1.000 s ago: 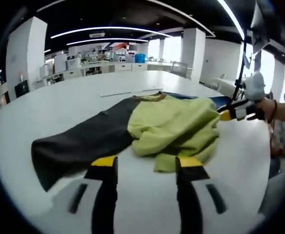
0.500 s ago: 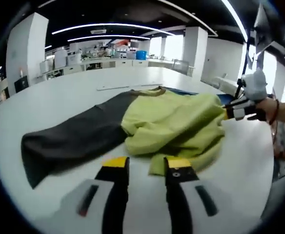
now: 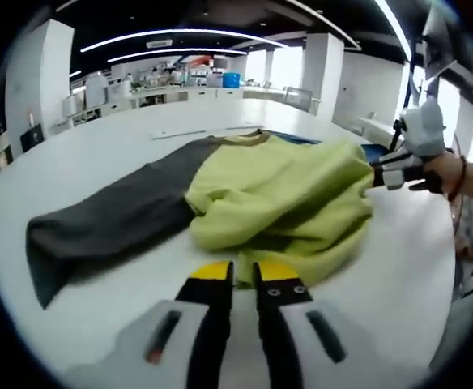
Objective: Fold the garment on the visible template until the final outline fits inside the template.
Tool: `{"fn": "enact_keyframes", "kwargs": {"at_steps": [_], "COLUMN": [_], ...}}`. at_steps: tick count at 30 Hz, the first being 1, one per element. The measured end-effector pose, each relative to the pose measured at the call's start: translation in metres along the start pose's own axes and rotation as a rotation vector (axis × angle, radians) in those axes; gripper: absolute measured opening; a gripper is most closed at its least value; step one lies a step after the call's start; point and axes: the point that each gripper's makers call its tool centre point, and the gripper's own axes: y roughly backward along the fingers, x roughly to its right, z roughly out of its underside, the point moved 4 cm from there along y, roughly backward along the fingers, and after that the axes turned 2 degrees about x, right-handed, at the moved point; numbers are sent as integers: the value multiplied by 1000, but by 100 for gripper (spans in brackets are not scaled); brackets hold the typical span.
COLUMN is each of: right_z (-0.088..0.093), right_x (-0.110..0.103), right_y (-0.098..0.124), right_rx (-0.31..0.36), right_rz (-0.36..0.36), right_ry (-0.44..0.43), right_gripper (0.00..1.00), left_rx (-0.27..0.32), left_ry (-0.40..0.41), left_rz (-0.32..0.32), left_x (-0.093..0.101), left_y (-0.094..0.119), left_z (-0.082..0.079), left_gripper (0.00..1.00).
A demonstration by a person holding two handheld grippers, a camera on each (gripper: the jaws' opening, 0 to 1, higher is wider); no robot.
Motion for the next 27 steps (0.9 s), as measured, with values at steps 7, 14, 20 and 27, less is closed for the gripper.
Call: {"fn": "enact_keyframes", "kwargs": {"at_steps": [7,14,20,27], "right_z": [-2,-2,-3,3], "right_x": [1,-2,1,4], "right_y": [-1,13,25,52], "right_rx": [-26,-36,-38,-24], "right_rz": [-3,-18,-36,-43], "right_ry": [-43,-46,-18,9], "right_gripper": [0,0,0,0], "left_rx": [-2,-13,0,-1], "left_ry": [40,15,38,41], "left_rz": [-5,-47,-57,-78], "left_x": [2,1,-2,-2], "left_y": [-1,10,21,43], "left_z": [0,-7,-12,-9], "left_gripper": [0,0,0,0]}}
